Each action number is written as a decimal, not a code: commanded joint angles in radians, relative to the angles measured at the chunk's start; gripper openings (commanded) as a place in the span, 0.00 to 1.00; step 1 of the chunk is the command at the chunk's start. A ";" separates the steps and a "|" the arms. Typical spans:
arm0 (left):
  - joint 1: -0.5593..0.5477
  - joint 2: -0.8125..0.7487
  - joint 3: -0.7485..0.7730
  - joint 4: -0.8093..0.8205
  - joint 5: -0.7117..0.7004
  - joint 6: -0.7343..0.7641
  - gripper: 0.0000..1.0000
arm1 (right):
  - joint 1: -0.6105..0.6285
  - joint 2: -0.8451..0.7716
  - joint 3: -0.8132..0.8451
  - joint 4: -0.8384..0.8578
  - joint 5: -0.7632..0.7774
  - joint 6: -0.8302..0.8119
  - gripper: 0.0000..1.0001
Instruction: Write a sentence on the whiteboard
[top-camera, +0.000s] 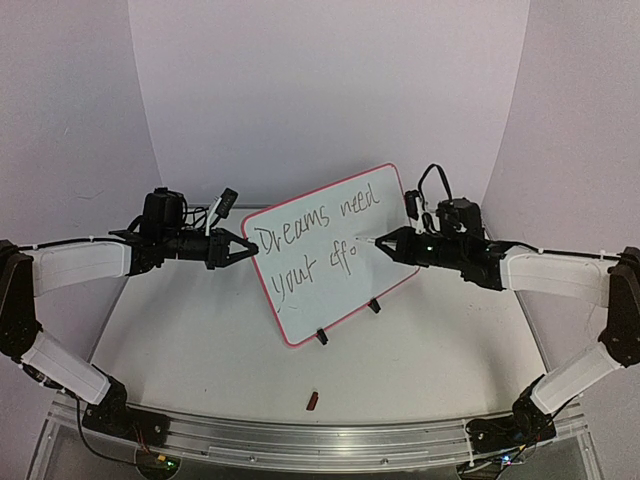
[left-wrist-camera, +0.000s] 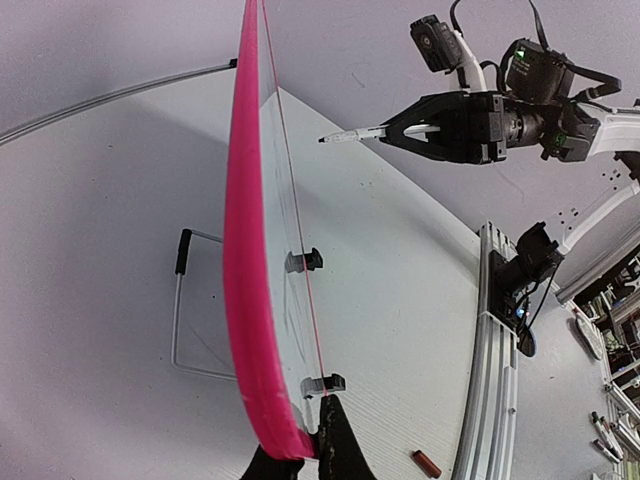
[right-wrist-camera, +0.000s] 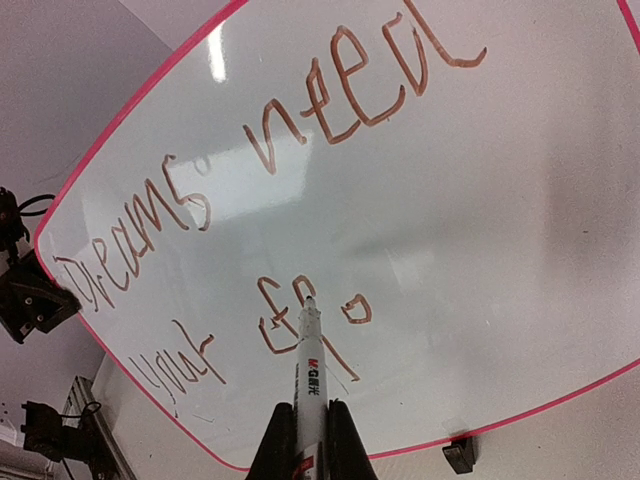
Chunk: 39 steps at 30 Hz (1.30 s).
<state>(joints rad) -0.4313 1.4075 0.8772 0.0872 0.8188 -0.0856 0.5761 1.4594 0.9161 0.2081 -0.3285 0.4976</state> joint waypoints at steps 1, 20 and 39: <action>-0.020 0.018 0.001 -0.066 -0.036 0.123 0.00 | -0.026 -0.010 0.010 -0.005 -0.017 -0.020 0.00; -0.020 0.035 0.005 -0.064 -0.038 0.125 0.00 | -0.050 0.079 0.070 0.001 -0.076 -0.049 0.00; -0.020 0.040 0.008 -0.066 -0.037 0.126 0.00 | -0.051 0.115 0.070 0.005 -0.028 -0.024 0.00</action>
<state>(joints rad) -0.4316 1.4143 0.8837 0.0872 0.8196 -0.0856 0.5282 1.5692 0.9726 0.1932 -0.3826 0.4675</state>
